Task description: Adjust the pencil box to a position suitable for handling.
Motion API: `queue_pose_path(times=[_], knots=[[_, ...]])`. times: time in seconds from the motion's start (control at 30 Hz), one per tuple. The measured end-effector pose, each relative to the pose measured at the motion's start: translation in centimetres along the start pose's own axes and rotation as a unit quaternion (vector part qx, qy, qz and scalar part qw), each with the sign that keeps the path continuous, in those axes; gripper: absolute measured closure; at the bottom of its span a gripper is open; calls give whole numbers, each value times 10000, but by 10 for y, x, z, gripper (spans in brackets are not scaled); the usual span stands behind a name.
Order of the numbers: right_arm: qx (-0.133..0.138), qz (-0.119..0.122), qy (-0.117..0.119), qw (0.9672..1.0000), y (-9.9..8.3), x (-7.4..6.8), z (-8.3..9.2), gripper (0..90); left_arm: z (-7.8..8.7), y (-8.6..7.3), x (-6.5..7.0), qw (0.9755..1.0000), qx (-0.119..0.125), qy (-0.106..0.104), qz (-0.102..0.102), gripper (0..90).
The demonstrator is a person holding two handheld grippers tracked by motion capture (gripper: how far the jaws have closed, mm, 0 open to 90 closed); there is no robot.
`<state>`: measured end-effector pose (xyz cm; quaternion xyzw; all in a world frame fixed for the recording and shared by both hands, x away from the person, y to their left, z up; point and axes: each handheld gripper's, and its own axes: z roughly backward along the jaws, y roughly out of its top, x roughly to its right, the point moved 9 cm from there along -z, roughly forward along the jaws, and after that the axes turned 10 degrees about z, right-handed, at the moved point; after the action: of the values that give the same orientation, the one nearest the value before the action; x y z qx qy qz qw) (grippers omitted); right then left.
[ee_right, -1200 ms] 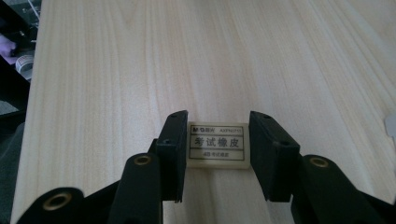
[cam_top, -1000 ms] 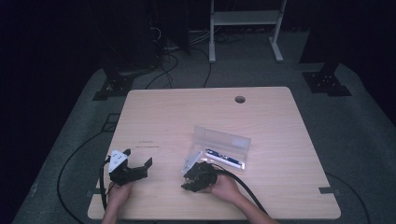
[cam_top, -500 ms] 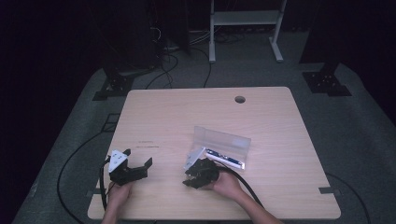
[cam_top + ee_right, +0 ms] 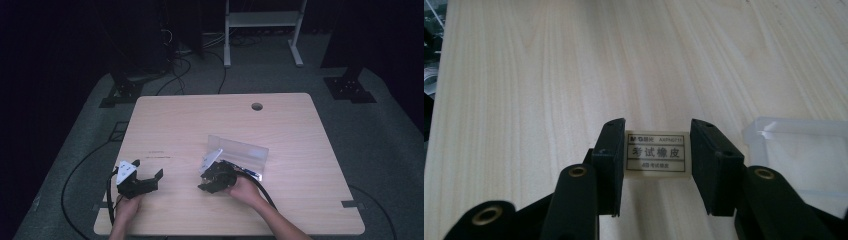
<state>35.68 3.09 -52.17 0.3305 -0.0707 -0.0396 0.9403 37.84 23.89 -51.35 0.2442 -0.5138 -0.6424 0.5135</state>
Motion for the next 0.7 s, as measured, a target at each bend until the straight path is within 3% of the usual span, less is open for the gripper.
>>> queue_pose_path(times=[0.7], knots=[[-77,-182,-286,9994,3,36,9,586,0,0,0,10000,9,-8,15,0]])
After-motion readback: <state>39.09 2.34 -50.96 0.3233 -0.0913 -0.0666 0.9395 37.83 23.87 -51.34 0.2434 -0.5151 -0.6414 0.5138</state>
